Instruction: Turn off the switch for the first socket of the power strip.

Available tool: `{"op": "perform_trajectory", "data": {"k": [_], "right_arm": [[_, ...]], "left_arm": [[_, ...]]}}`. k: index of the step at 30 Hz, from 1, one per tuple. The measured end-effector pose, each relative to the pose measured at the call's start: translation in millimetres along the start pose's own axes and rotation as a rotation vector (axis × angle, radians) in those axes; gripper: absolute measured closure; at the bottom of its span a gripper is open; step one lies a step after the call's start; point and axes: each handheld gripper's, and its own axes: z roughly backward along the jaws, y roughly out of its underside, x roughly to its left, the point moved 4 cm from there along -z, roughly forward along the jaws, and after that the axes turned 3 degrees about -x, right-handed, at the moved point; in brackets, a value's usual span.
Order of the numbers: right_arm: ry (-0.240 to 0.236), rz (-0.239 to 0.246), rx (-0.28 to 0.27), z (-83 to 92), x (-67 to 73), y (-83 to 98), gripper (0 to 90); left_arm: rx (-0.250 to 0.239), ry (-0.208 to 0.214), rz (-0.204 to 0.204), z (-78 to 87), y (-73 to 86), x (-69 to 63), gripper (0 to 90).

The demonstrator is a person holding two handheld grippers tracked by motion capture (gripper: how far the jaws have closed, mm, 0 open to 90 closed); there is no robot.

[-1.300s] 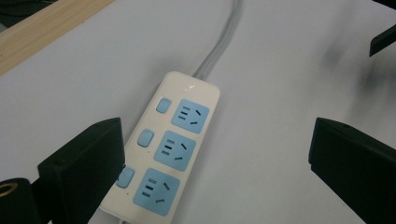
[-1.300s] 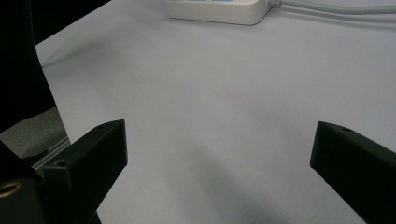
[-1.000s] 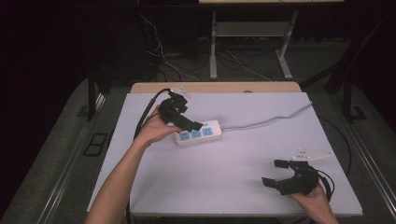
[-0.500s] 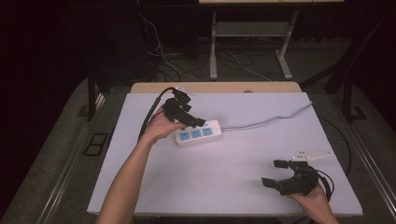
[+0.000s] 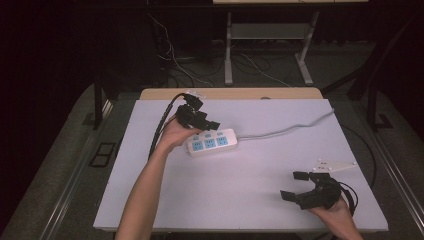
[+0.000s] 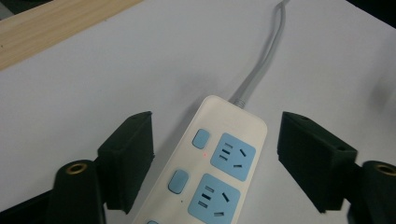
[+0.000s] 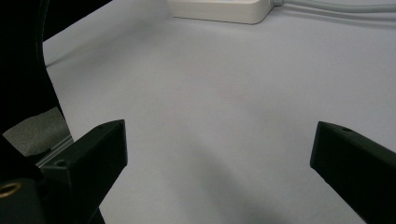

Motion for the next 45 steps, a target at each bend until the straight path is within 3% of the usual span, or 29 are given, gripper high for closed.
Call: {"op": "perform_trajectory", "data": {"k": [15, 23, 30, 45], "right_arm": [[-0.003, 0.006, -0.002, 2.1, -0.3, 0.6, 3.7], [-0.011, 0.008, -0.004, 2.6, -0.2, 0.6, 3.7], [-0.012, 0.011, 0.000, 2.5, -0.1, 0.8, 3.7], [-0.015, 0.015, 0.003, 2.8, -0.3, 1.0, 3.7]], "left_arm": [[-0.020, 0.001, 0.012, -19.1, 1.2, 2.4, 66.6], [-0.007, 0.008, 0.033, -32.2, 4.0, 4.1, 80.4], [0.004, 0.017, 0.050, -40.6, 7.1, 5.4, 87.3], [0.040, 0.025, 0.051, -53.3, 13.5, 8.4, 88.7]]}}
